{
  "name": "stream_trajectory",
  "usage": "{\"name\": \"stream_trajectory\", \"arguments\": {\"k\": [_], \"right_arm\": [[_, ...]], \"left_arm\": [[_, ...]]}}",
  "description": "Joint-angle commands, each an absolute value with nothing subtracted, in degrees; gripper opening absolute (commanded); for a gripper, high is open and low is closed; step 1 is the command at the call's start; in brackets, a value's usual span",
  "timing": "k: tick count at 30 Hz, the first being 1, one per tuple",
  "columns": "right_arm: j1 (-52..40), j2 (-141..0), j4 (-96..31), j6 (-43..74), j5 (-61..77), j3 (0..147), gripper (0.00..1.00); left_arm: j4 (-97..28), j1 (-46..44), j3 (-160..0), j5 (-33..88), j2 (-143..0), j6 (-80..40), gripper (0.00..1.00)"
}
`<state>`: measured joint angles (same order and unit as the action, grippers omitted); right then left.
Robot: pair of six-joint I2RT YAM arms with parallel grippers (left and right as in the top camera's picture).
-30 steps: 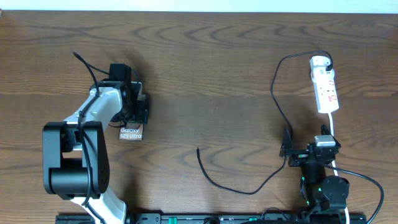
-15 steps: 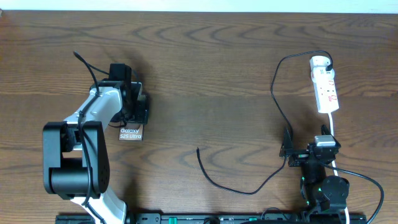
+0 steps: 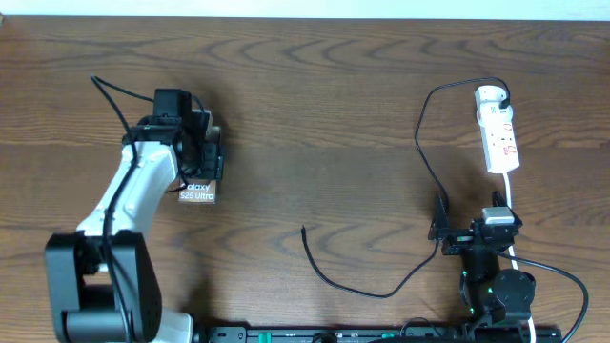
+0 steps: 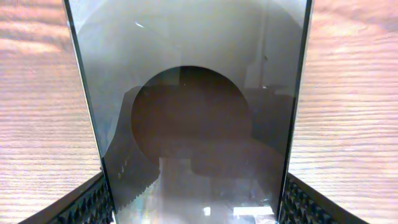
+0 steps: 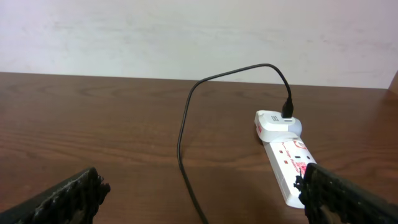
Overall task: Plug charger to phone and switch on socket
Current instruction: 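Lift the phone with the left gripper and turn it upright toward center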
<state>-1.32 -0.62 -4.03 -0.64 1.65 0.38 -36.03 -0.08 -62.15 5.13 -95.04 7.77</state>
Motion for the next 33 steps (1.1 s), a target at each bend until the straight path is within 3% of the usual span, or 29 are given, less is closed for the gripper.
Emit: {"name": "stream_trajectory", "arguments": {"k": [1, 14, 33], "right_arm": [[-1.61, -0.32, -4.27, -1.1, 1.63, 0.32, 0.99], [-1.61, -0.32, -4.27, -1.13, 1.63, 0.32, 0.99], [-1.61, -0.32, -4.27, -1.1, 1.63, 0.32, 0.99]], "left_arm": [[-36.82, 0.03, -62.17, 8.69, -91.31, 7.4, 0.07], [-40.03, 0.03, -62.17, 25.3, -84.47, -2.92, 0.07], [-39.59, 0.32, -62.17, 54.83, -82.61, -43.42, 0.07]]}}
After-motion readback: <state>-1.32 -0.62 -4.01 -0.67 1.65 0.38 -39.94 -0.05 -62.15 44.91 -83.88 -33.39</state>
